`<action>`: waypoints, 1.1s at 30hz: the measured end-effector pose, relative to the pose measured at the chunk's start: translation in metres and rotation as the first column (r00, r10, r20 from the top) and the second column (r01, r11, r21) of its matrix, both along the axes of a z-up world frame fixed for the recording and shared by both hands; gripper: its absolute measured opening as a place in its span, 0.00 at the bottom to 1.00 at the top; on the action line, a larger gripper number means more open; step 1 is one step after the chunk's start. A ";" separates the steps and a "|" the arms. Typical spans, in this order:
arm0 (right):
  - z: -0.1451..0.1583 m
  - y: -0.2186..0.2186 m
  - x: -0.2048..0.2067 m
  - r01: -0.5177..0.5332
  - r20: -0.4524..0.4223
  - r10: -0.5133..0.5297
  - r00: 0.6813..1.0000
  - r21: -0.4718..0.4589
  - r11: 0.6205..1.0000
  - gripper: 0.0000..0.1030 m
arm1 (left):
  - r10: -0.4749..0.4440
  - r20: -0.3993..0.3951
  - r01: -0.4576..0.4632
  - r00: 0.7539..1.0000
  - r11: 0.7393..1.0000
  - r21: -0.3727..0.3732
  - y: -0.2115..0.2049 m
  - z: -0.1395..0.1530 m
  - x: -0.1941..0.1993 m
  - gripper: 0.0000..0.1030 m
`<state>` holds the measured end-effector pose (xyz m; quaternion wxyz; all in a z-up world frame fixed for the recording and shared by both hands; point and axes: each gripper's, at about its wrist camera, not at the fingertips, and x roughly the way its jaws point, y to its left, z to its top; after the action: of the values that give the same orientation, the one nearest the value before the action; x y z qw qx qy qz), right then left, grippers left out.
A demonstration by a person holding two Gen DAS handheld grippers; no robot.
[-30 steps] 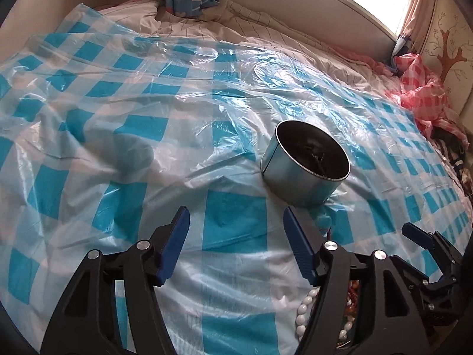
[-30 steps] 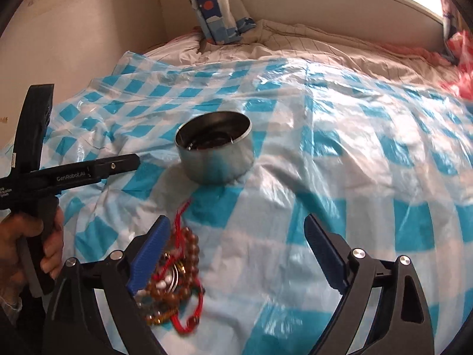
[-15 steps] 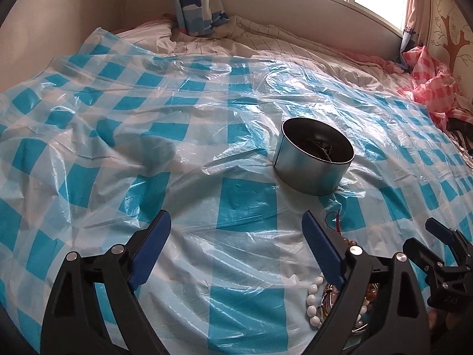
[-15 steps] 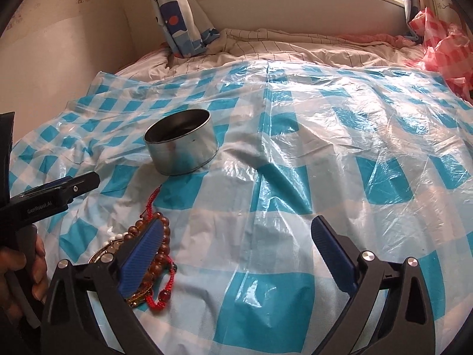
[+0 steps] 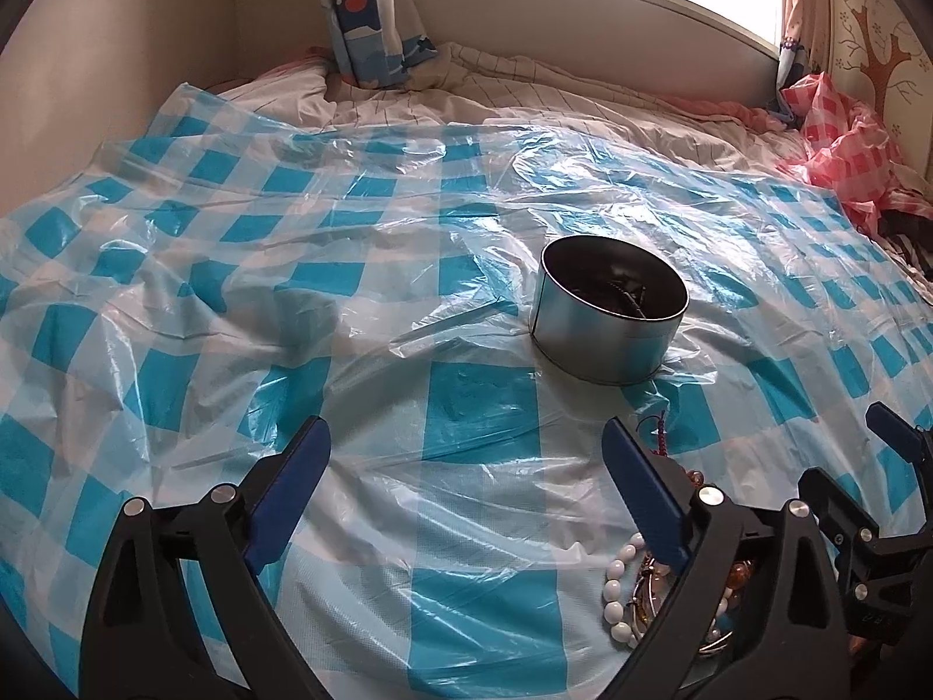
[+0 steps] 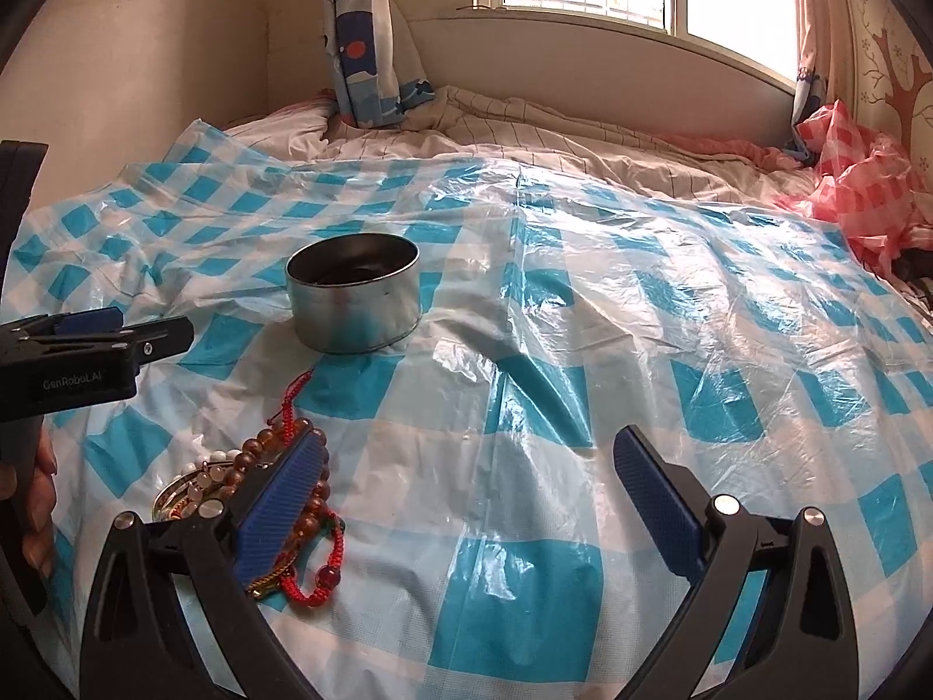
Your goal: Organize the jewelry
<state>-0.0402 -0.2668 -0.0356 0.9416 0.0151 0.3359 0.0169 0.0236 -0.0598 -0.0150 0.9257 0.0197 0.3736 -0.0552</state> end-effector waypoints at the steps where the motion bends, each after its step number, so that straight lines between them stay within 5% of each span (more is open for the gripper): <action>1: 0.000 -0.001 0.000 0.004 -0.001 -0.004 1.000 0.005 1.000 0.93 | 0.000 0.000 0.000 1.000 1.000 0.000 0.000 0.000 0.000 0.88; 12: -0.003 -0.004 0.004 0.019 -0.025 -0.019 1.000 0.013 1.000 0.93 | -0.032 -0.018 0.032 0.999 0.999 0.021 -0.007 -0.002 0.000 0.90; 20: -0.005 -0.010 0.004 0.041 -0.031 -0.040 0.999 0.037 0.998 0.93 | -0.096 -0.071 0.089 0.993 0.991 -0.097 -0.001 -0.009 0.005 0.90; 25: -0.005 -0.013 0.005 0.041 -0.036 -0.039 0.999 0.056 0.998 0.93 | -0.144 -0.065 0.142 0.987 0.989 -0.036 -0.017 -0.011 0.001 0.90; 29: -0.003 -0.003 0.012 -0.035 -0.060 0.039 0.997 0.056 0.998 0.93 | -0.043 -0.081 0.041 0.996 0.999 -0.029 -0.001 -0.013 0.007 0.90; 33: 0.006 0.015 0.035 -0.171 -0.100 0.180 0.979 0.092 0.981 0.93 | 0.116 -0.078 -0.125 0.990 0.984 -0.129 0.041 -0.007 0.014 0.90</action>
<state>-0.0056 -0.2514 -0.0293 0.9155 0.0252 0.3852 0.1129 0.0380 -0.0193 -0.0223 0.9130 -0.0668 0.4017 -0.0246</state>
